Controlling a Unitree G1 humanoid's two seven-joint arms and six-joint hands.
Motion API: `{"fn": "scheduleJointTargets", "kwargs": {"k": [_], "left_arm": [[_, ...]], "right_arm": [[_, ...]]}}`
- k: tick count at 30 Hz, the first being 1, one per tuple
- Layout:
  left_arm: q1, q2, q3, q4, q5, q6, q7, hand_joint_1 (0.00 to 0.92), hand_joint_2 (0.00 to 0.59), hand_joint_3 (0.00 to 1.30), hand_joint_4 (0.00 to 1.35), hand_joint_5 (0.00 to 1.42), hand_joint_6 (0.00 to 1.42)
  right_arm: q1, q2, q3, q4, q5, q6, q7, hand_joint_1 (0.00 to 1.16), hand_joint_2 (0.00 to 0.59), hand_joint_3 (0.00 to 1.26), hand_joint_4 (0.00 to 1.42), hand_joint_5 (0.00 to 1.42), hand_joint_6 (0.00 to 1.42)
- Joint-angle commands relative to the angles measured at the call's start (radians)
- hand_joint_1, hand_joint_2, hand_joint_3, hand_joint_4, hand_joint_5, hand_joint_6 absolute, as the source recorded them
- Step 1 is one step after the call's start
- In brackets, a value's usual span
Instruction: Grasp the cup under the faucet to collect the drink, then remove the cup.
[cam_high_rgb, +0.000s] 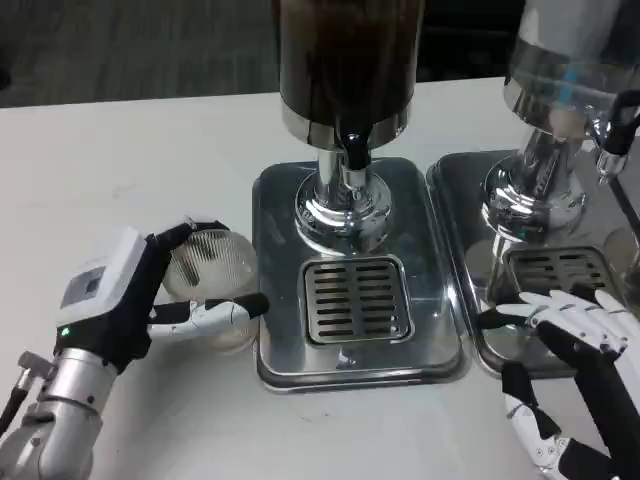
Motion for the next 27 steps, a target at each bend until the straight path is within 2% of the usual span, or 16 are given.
{"fn": "scheduleJointTargets", "kwargs": {"k": [1, 10, 27], "left_arm": [[0.033, -0.003, 0.005, 0.004, 0.004, 0.000, 0.041, 0.694, 0.000, 0.52, 0.58, 0.91, 1.39], [0.042, -0.009, 0.034, 0.003, -0.012, -0.022, 0.108, 0.727, 0.000, 0.62, 0.71, 1.01, 1.42], [0.058, 0.015, 0.098, -0.072, -0.042, -0.048, 0.064, 0.735, 0.000, 0.64, 0.74, 1.02, 1.42]], "right_arm": [[-0.003, -0.001, -0.007, -0.013, 0.016, -0.019, -0.005, 0.59, 0.579, 0.42, 0.28, 0.24, 0.11], [-0.012, -0.002, -0.007, -0.003, 0.028, -0.028, -0.001, 0.59, 0.577, 0.42, 0.28, 0.24, 0.11], [-0.028, 0.001, -0.002, 0.019, 0.038, -0.044, -0.006, 0.57, 0.582, 0.43, 0.29, 0.24, 0.11]]}}
